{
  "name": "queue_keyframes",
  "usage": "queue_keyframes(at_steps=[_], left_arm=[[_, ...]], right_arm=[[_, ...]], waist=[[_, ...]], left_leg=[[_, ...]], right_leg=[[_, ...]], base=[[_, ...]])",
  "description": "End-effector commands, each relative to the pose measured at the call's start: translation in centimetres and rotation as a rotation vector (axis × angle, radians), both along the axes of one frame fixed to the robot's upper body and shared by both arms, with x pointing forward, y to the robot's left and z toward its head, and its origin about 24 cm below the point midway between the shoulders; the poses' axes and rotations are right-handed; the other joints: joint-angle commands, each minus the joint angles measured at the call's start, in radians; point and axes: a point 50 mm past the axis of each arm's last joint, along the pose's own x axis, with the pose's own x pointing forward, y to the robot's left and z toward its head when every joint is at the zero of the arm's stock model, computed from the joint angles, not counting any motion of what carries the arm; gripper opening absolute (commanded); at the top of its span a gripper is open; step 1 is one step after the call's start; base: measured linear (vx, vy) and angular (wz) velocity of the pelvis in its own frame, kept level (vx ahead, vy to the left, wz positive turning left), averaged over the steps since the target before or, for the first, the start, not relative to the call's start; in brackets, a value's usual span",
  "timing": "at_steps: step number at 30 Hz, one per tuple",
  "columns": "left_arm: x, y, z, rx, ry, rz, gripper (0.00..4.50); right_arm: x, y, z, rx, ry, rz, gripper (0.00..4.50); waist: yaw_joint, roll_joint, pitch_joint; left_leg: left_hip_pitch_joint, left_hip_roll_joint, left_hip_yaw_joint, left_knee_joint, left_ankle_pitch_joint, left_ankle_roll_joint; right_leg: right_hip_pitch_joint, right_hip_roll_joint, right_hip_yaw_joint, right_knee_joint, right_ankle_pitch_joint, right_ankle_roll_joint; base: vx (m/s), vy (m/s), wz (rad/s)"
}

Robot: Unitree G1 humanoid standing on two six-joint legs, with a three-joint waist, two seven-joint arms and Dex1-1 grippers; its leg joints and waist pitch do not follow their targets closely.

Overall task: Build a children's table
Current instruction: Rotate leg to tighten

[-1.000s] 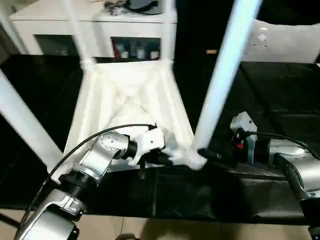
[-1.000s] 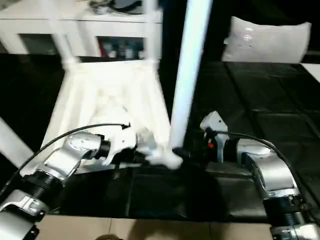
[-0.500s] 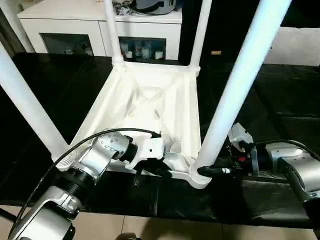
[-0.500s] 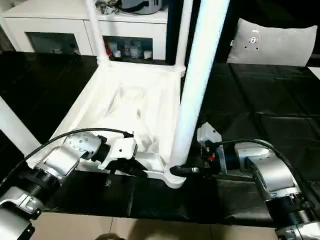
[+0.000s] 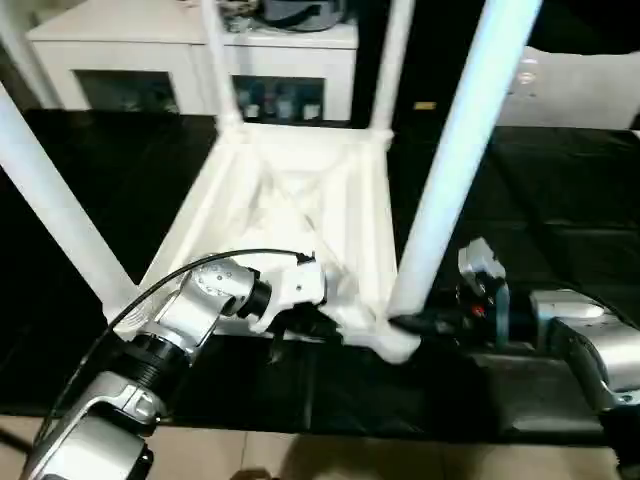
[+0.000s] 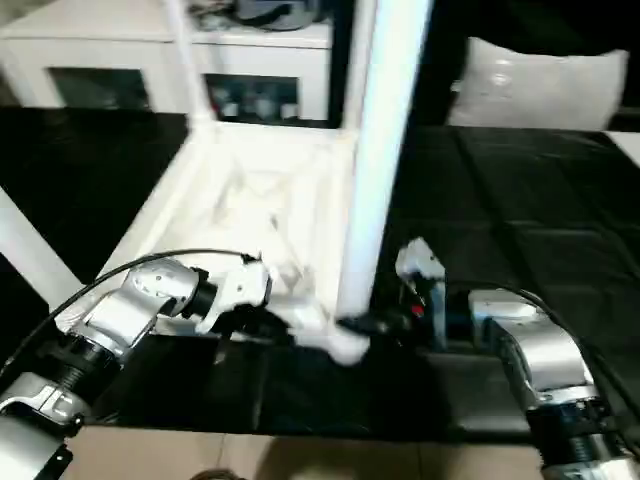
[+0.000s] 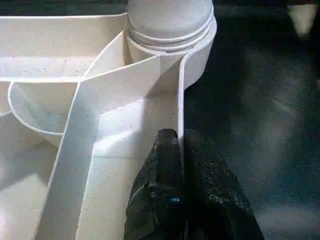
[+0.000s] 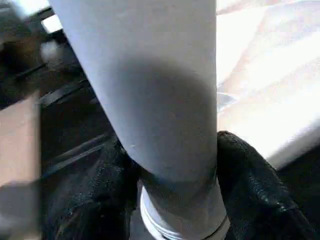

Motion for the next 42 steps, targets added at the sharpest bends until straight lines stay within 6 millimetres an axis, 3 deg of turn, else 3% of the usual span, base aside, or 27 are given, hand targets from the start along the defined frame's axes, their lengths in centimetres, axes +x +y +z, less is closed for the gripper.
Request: queue_keyframes(at_steps=[1, 4, 7, 8, 9, 10, 14, 19, 22, 24, 27, 30, 35, 36, 42], left_arm=[[0.0, -3.0, 1.7, -0.127, -0.051, 0.001, 0.0], [0.2, -4.3, 1.7, -0.159, -0.057, 0.091, 0.0], [0.5, -5.7, 1.7, -0.183, -0.07, 0.192, 0.0], [0.5, -6.2, 1.7, -0.189, -0.079, 0.23, 0.0], [0.6, -6.8, 1.7, -0.195, -0.089, 0.266, 0.0], [0.5, -7.0, 1.7, -0.197, -0.091, 0.272, 0.0], [0.4, -7.2, 1.7, -0.19, -0.095, 0.259, 0.0], [0.4, -5.9, 1.5, -0.155, -0.12, 0.206, 0.0], [0.7, -4.8, 1.4, -0.134, -0.142, 0.188, 0.0], [0.7, -4.4, 1.4, -0.13, -0.146, 0.18, 0.0], [0.5, -3.6, 1.4, -0.117, -0.146, 0.101, 0.0], [0.2, -2.3, 1.2, -0.052, -0.133, -0.025, 0.0], [-0.1, -1.4, 1.0, -0.003, -0.119, -0.116, 0.0], [-0.1, -1.2, 1.0, 0.019, -0.129, -0.142, 0.0], [-0.7, -0.6, 1.1, 0.06, -0.111, -0.275, 0.0]], right_arm=[[1.2, 0.5, -0.7, -0.053, 0.023, -0.172, 2.0], [1.8, 0.9, -1.4, -0.091, 0.03, -0.351, 1.97], [2.2, 1.4, -1.6, -0.093, 0.035, -0.473, 1.97], [2.4, 1.6, -1.6, -0.085, 0.014, -0.504, 1.97], [2.4, 2.1, -1.5, -0.037, 0.012, -0.52, 1.97], [2.3, 2.3, -1.5, -0.008, 0.027, -0.517, 2.52], [1.9, 2.6, -1.5, 0.008, 0.024, -0.495, 2.86], [1.4, 2.3, -1.1, 0.0, -0.03, -0.394, 3.24], [1.0, 1.7, -0.7, 0.005, -0.08, -0.308, 3.54], [0.9, 1.4, -0.6, 0.013, -0.086, -0.286, 3.78], [0.5, 0.5, -0.1, 0.007, -0.097, -0.198, 3.87], [0.0, -1.0, 0.5, -0.063, -0.115, -0.062, 4.26], [-0.5, -1.7, 0.8, -0.119, -0.136, 0.053, 4.26], [-1.0, -1.8, 0.8, -0.111, -0.113, 0.114, 4.09], [-2.2, -2.2, 0.8, -0.073, -0.028, 0.274, 3.66]], waist=[[-0.003, -0.019, -0.061], [-0.027, -0.02, -0.063], [-0.041, -0.021, -0.067], [-0.045, -0.018, -0.066], [-0.044, -0.02, -0.066], [-0.04, -0.02, -0.068], [-0.033, -0.016, -0.068], [-0.024, -0.015, -0.068], [-0.017, -0.021, -0.065], [-0.014, -0.02, -0.066], [-0.01, -0.019, -0.066], [-0.006, -0.018, -0.066], [0.011, -0.015, -0.067], [0.011, -0.02, -0.066], [0.028, -0.024, -0.067]], left_leg=[[-0.006, 0.06, -0.03, -0.068, -0.098, 0.035], [-0.009, 0.055, -0.03, -0.066, -0.085, 0.042], [-0.014, 0.054, -0.031, -0.063, -0.055, 0.061], [-0.01, 0.056, -0.029, -0.064, -0.052, 0.07], [-0.007, 0.057, -0.029, -0.064, -0.052, 0.074], [-0.01, 0.057, -0.028, -0.064, -0.041, 0.087], [-0.01, 0.061, -0.028, -0.065, -0.025, 0.109], [-0.006, 0.065, -0.028, -0.066, -0.031, 0.109], [-0.008, 0.06, -0.024, -0.066, -0.053, 0.108], [-0.006, 0.064, -0.027, -0.067, -0.054, 0.106], [-0.006, 0.066, -0.028, -0.067, -0.052, 0.111], [-0.005, 0.069, -0.029, -0.066, -0.048, 0.119], [-0.001, 0.074, -0.027, -0.065, -0.049, 0.118], [-0.001, 0.075, -0.026, -0.066, -0.053, 0.115], [-0.002, 0.077, -0.025, -0.064, -0.046, 0.124]], right_leg=[[0.066, -0.092, 0.062, -0.101, -0.448, 0.01], [0.067, -0.089, 0.061, -0.105, -0.44, 0.025], [0.07, -0.088, 0.063, -0.096, -0.384, 0.008], [0.063, -0.087, 0.065, -0.096, -0.372, -0.006], [0.062, -0.087, 0.065, -0.098, -0.373, -0.007], [0.067, -0.088, 0.068, -0.093, -0.352, -0.016], [0.066, -0.089, 0.072, -0.086, -0.308, -0.029], [0.065, -0.092, 0.076, -0.083, -0.297, -0.038], [0.068, -0.092, 0.074, -0.09, -0.334, -0.014], [0.066, -0.091, 0.074, -0.089, -0.342, -0.011], [0.066, -0.092, 0.075, -0.085, -0.324, -0.02], [0.064, -0.093, 0.076, -0.08, -0.307, -0.033], [0.061, -0.094, 0.08, -0.074, -0.274, -0.059], [0.063, -0.094, 0.081, -0.072, -0.272, -0.064], [0.064, -0.096, 0.083, -0.069, -0.278, -0.061]], base=[[0.0, 0.0, 0.0], [0.0, 0.0, 0.0], [0.0, 0.0, 0.0], [0.0, 0.0, 0.0], [0.0, 0.0, 0.0], [0.0, 0.0, 0.0], [0.0, 0.0, 0.0], [0.0, 0.0, 0.0], [0.0, 0.0, 0.0], [0.0, 0.0, 0.0], [0.0, 0.0, 0.0], [0.0, 0.0, 0.0], [0.0, 0.0, 0.0], [0.0, 0.0, 0.0], [0.0, 0.0, 0.0]])
